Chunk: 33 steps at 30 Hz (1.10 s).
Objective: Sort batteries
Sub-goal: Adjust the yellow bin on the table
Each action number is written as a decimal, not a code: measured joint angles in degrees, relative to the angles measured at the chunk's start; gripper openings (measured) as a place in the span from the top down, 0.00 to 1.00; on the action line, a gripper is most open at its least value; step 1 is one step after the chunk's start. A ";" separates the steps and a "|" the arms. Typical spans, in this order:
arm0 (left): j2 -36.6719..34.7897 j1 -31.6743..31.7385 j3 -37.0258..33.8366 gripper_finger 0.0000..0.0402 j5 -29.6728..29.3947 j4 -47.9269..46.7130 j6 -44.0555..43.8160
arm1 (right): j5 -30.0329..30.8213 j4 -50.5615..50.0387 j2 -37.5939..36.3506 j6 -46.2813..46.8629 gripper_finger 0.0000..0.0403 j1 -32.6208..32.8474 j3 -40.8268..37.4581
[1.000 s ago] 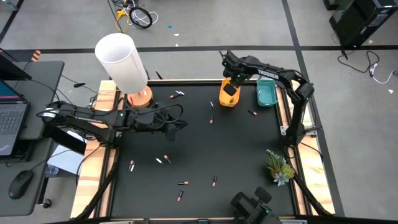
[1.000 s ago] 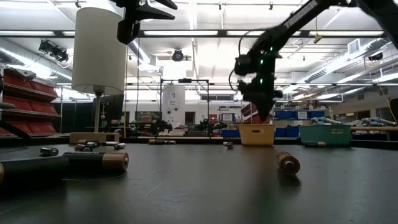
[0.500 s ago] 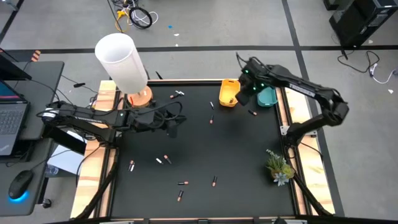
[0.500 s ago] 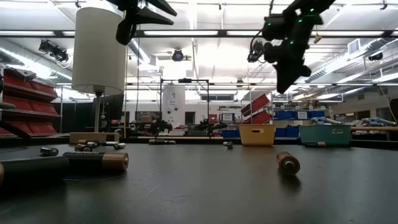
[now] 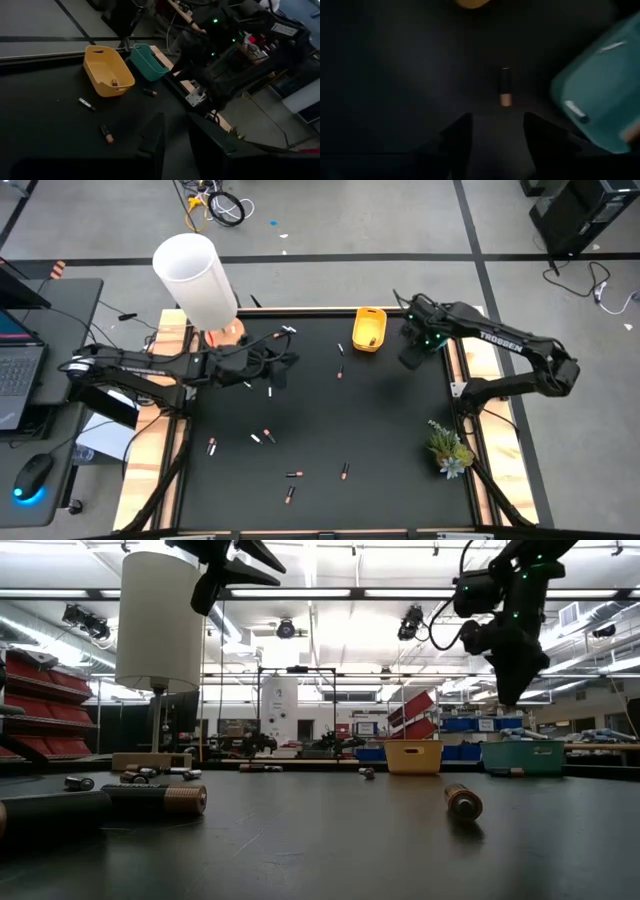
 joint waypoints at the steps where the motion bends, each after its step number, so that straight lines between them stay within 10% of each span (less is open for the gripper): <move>1: 0.13 0.09 0.00 0.76 -0.17 0.08 0.00 | 0.70 -0.41 -0.11 -0.04 0.53 -0.62 0.17; 33: 0.57 7.85 -0.04 0.76 -1.23 6.40 0.07 | -0.12 6.29 22.43 -14.67 0.54 1.44 -0.57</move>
